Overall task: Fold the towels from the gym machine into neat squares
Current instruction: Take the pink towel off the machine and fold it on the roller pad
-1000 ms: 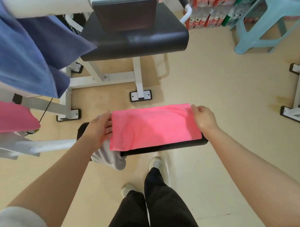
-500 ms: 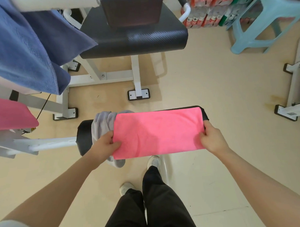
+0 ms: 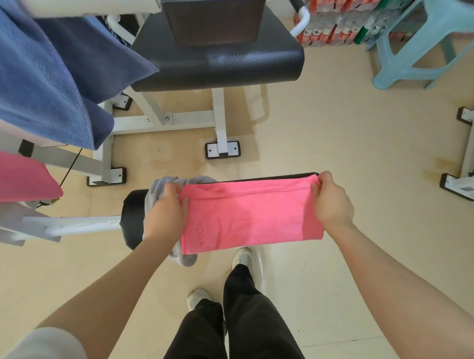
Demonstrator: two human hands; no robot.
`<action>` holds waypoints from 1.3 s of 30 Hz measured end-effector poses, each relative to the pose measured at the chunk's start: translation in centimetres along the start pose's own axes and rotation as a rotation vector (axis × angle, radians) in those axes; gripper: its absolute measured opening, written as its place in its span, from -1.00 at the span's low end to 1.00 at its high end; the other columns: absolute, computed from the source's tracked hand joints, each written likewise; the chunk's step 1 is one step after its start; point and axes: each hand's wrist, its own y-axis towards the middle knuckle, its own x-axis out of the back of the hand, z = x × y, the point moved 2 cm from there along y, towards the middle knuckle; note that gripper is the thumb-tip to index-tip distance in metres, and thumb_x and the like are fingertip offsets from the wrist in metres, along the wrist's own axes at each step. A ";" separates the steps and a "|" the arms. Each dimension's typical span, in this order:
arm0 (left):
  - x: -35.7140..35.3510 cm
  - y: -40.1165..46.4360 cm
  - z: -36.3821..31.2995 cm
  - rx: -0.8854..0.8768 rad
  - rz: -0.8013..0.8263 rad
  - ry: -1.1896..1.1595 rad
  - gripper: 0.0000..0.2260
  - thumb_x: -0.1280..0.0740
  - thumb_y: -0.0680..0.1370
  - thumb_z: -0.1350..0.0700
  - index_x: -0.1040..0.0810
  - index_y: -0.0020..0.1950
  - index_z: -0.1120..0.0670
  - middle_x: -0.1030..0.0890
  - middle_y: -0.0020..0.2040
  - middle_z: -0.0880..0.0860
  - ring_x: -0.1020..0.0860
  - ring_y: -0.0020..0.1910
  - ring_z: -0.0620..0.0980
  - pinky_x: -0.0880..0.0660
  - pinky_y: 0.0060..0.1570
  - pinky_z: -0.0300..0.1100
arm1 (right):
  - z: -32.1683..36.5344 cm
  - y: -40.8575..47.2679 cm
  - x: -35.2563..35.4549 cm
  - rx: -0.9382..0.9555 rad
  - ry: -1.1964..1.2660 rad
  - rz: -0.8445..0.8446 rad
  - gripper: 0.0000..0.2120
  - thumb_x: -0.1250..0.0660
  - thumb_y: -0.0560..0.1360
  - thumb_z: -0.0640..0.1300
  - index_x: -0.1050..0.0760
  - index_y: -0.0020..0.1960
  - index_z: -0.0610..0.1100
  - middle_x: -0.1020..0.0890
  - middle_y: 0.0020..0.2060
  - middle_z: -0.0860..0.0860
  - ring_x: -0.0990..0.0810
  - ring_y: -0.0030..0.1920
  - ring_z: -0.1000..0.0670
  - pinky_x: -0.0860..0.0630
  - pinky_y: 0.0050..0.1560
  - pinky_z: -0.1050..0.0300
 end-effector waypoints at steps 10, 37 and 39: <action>-6.0 -0.8 -3.9 -0.880 0.098 0.558 -0.41 -0.12 0.50 -0.15 -0.40 0.34 0.26 -0.41 0.38 0.22 -0.26 0.42 0.14 -0.11 0.39 -0.02 | 6.4 -5.2 -5.9 0.728 -0.119 0.122 -0.41 0.08 0.52 0.04 -0.08 0.51 -0.12 -0.09 0.52 -0.10 -0.05 0.52 -0.10 0.08 0.50 0.02; -8.5 -1.8 -6.0 -0.746 0.169 0.666 0.05 -0.31 0.36 -0.33 0.31 0.49 0.11 0.06 0.55 0.18 -0.01 0.53 0.15 0.15 0.44 0.00 | -0.5 -2.6 -1.7 -0.261 0.285 0.090 -0.82 -0.27 0.48 -0.13 -0.39 0.00 -0.22 -0.51 -0.17 -0.10 -0.48 -0.08 -0.14 -0.44 -0.05 0.03; -8.4 -1.7 -6.0 -0.752 0.188 0.657 0.03 -0.29 0.40 -0.31 0.38 0.46 0.09 0.13 0.55 0.16 0.07 0.53 0.14 0.17 0.46 -0.01 | -0.5 -2.3 -1.3 -0.350 0.537 0.166 -0.86 -0.31 0.43 -0.21 -0.38 -0.26 -0.18 -0.45 -0.35 -0.03 -0.44 -0.22 -0.10 -0.37 -0.29 0.13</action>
